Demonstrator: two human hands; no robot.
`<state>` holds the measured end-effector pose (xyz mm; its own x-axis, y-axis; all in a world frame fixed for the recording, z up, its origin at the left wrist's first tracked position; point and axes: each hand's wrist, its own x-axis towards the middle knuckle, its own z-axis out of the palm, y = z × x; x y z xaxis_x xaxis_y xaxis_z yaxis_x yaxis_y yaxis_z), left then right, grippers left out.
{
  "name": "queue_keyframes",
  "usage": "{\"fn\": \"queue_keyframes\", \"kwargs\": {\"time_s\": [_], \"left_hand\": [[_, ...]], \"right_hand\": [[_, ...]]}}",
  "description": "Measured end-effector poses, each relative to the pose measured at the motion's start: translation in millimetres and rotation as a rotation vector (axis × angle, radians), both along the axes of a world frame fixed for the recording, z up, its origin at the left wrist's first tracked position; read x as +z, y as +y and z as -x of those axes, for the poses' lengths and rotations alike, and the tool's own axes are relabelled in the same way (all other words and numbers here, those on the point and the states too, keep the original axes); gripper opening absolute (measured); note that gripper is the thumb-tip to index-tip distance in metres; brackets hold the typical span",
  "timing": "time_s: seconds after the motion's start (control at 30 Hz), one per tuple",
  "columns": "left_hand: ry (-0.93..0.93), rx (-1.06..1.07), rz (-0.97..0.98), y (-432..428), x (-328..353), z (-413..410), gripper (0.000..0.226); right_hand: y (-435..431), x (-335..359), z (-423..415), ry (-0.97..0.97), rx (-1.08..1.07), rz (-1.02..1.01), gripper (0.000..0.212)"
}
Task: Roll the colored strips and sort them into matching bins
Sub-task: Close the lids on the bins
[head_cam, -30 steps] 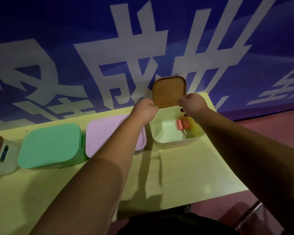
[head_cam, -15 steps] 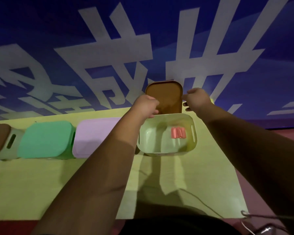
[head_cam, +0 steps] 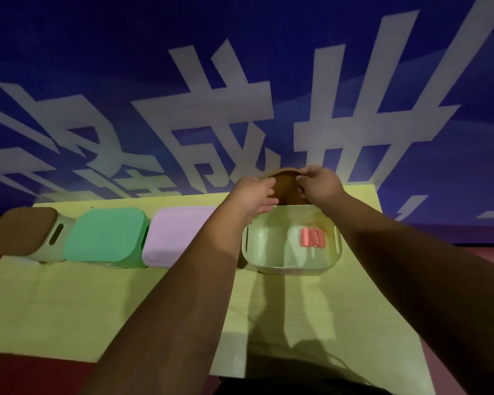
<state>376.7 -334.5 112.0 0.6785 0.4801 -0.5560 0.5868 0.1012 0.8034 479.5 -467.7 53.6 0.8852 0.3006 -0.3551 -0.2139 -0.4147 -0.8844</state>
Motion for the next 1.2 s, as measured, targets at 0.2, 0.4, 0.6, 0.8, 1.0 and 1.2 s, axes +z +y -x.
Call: {"fn": "queue_keyframes", "kwargs": {"time_s": [0.2,0.4,0.6,0.8,1.0,1.2], "left_hand": [[-0.102,0.260,0.250,6,-2,6,0.050],[-0.144,0.435,0.378,18,-11,30,0.041],[-0.082,0.405,0.428,26,-27,62,0.033],[0.156,0.105,-0.142,26,-58,73,0.013],[0.335,-0.201,-0.701,10,-71,79,0.035],[0.367,-0.288,-0.828,-3,-82,85,0.035]], "right_hand": [[1,37,36,-0.274,0.220,0.015,0.014],[-7,47,58,-0.314,0.214,0.143,0.019],[-17,32,57,-0.315,-0.144,0.556,0.056],[-31,-2,65,-0.157,-0.123,0.512,0.053],[-43,-20,82,-0.254,-0.055,0.675,0.052],[-43,-28,83,-0.196,-0.089,0.552,0.040]]}}
